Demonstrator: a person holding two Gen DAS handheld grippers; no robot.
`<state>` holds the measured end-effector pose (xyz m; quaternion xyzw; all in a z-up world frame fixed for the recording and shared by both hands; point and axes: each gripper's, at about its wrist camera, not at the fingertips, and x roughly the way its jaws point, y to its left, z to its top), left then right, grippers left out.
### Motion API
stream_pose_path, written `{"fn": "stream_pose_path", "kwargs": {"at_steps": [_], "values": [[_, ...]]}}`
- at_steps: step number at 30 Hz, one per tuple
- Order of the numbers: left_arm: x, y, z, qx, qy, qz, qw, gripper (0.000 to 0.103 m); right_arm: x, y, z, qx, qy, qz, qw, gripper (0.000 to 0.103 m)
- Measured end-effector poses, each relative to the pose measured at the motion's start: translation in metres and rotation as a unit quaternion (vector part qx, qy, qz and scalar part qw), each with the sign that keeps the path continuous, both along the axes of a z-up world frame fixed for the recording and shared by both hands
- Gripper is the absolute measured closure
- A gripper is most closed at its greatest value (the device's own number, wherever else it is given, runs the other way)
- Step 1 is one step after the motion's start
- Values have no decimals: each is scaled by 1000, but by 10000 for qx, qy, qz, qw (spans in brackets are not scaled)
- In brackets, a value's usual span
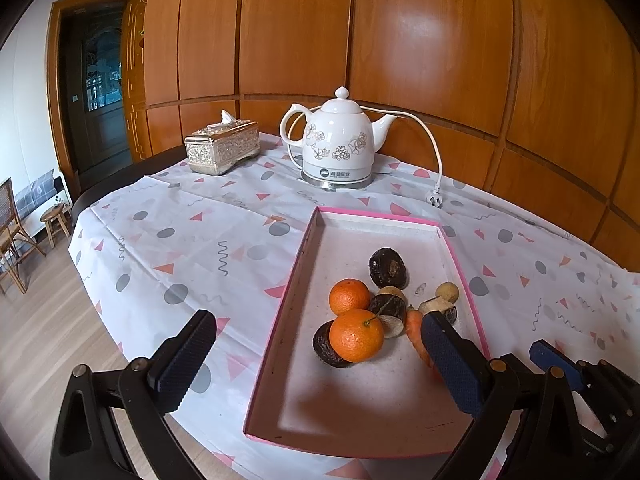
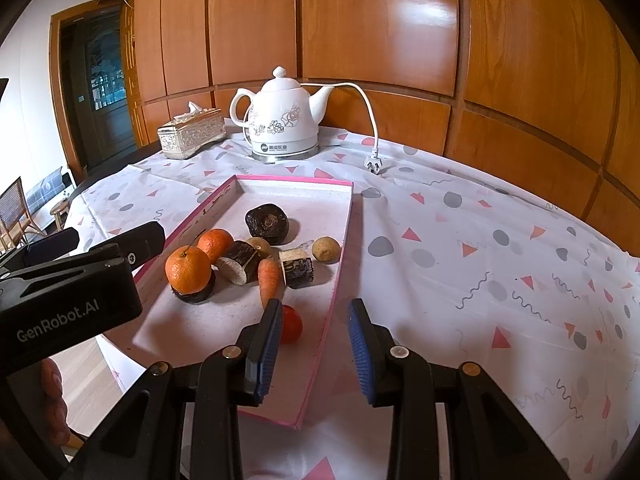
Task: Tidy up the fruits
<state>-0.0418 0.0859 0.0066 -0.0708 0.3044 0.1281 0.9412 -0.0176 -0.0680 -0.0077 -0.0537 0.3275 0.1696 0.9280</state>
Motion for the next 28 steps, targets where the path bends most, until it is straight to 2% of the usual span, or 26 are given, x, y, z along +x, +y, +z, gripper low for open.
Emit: {"fn": "stream_pose_path", "kwargs": {"at_steps": [16, 26, 28], "values": [[2, -1, -2, 9, 65, -21, 10000, 0, 1, 1, -2, -10, 29, 39, 10000, 69], [2, -6, -3, 179, 24, -50, 9998, 1, 2, -2, -6, 22, 20, 33, 10000, 69], [3, -6, -3, 77, 65, -136, 9999, 0, 2, -4, -5, 52, 12, 19, 10000, 69]]}}
